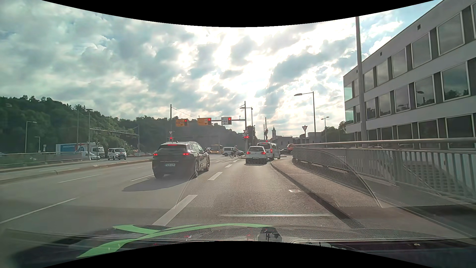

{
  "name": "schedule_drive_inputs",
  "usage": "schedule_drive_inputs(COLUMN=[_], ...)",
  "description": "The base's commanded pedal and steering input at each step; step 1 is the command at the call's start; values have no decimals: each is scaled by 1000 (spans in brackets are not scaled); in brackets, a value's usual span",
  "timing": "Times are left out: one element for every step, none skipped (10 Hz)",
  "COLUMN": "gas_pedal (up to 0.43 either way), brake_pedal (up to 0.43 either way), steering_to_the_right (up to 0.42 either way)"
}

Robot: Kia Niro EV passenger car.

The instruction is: Follow the waypoints while adhering to traffic rules and regulations

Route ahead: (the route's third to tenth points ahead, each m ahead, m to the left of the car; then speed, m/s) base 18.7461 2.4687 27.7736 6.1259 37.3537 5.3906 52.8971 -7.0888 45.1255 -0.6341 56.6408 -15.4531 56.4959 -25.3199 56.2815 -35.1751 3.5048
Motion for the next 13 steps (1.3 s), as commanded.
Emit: schedule_drive_inputs(gas_pedal=[0,0,0,0,0,0,0,0,0,0,0,0,0], brake_pedal=[0,0,0,0,0,0,0,0,0,0,0,0,0], steering_to_the_right=[1,2,2,2,1,0,0,-4,-7,-9,-9,-9,-9])
